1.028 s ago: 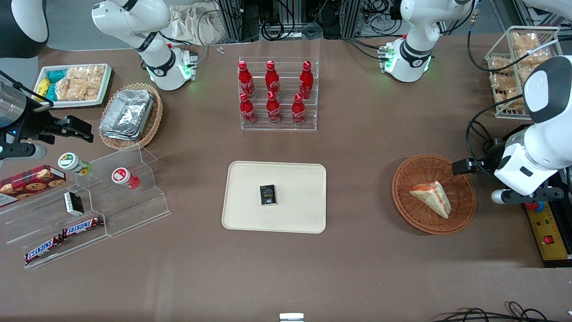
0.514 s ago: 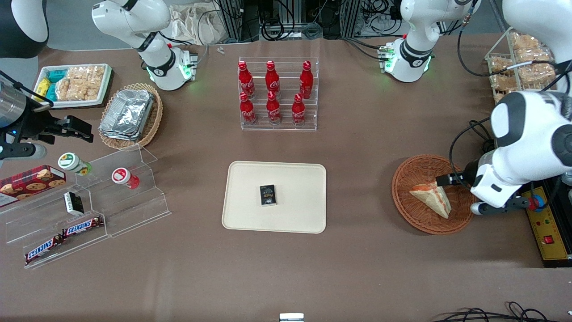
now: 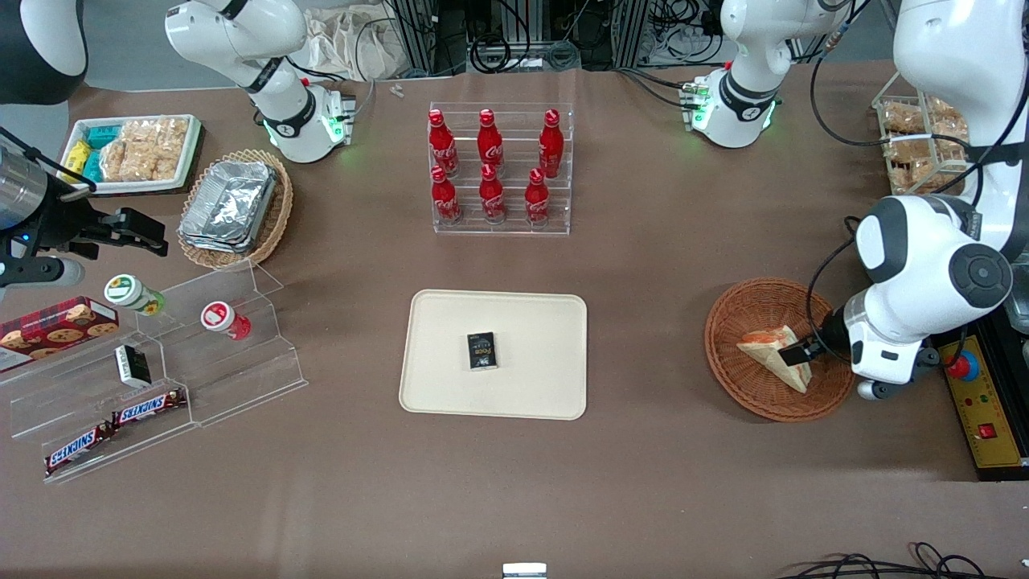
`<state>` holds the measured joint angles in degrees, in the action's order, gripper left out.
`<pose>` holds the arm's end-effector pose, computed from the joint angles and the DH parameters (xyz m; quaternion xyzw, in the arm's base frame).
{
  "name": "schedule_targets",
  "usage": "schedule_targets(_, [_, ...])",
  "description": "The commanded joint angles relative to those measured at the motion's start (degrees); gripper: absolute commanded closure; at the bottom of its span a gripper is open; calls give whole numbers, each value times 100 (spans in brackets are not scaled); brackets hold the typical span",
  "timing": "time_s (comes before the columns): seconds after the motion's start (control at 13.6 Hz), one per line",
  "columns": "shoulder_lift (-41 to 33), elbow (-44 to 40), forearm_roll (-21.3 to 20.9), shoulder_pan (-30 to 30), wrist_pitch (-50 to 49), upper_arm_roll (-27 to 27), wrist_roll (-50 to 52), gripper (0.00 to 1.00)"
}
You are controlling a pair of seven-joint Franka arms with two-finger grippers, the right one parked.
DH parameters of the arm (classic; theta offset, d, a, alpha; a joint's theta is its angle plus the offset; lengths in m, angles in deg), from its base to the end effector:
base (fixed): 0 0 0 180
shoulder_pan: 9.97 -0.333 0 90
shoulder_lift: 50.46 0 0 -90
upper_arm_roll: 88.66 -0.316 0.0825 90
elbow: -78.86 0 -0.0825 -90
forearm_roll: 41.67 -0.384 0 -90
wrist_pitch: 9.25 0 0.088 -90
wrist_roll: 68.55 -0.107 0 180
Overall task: Place sandwich from basket to tray
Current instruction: 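Lower the left gripper over the sandwich in the wicker basket, then close the left gripper on the wrapped sandwich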
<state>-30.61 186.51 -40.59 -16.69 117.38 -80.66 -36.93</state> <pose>0.6261 -0.0097 0.3276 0.9621 0.2708 -0.0146 0.0282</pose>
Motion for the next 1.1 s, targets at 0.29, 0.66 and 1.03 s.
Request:
schedule_targets(0.29, [431, 317, 6, -216, 712, 53, 495, 1])
schedule_targets(0.66, [634, 397, 68, -181, 827, 70, 548, 1])
schedule_targets(1.03, [433, 415, 68, -137, 434, 114, 644, 75])
